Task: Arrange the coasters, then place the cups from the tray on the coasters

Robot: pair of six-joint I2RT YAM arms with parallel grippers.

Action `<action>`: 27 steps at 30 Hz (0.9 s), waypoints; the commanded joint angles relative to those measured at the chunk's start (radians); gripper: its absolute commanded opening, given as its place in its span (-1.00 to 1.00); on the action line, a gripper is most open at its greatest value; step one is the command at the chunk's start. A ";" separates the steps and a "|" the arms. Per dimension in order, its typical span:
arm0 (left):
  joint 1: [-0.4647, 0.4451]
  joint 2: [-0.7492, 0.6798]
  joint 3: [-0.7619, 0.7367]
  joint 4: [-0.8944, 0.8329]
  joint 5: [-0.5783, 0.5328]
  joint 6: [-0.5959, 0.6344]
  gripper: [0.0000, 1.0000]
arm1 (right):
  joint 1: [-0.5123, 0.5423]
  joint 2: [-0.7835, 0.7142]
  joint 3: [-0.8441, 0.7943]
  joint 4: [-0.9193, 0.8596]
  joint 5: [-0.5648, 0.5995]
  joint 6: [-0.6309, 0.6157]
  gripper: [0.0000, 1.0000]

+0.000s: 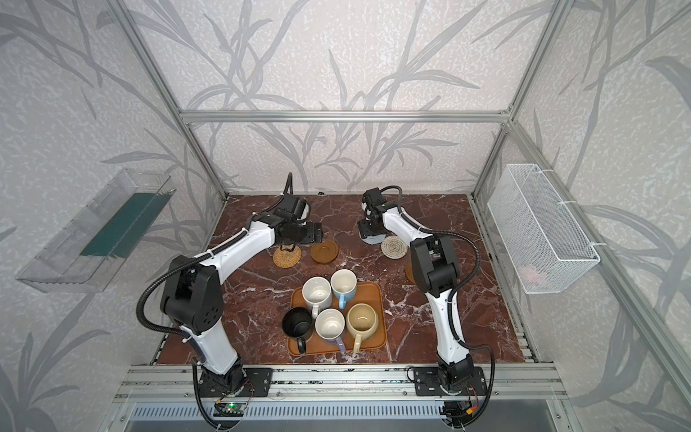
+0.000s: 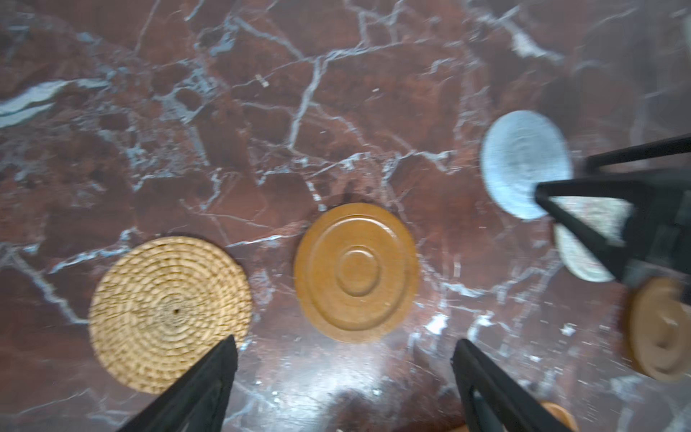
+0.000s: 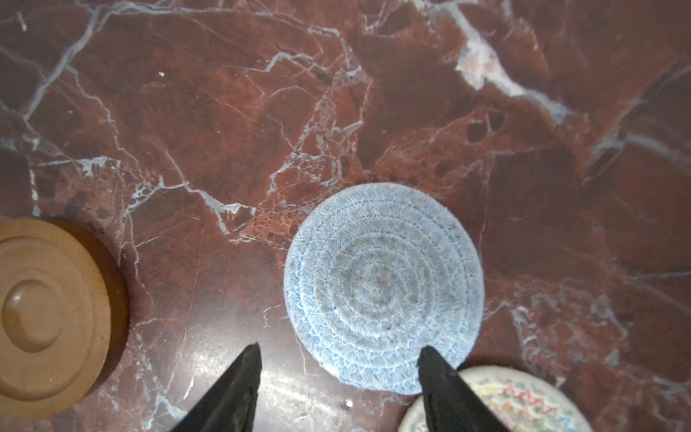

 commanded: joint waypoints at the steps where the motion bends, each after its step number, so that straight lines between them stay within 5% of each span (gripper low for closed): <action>1: -0.004 -0.050 -0.047 0.101 0.099 -0.059 0.86 | -0.010 0.027 0.053 -0.082 0.014 -0.020 0.11; 13: -0.013 -0.084 -0.109 0.231 0.217 -0.149 0.86 | -0.008 0.128 0.159 -0.179 -0.014 -0.059 -0.09; 27: -0.014 -0.082 -0.122 0.243 0.224 -0.153 0.86 | 0.042 0.152 0.168 -0.257 -0.083 -0.105 -0.27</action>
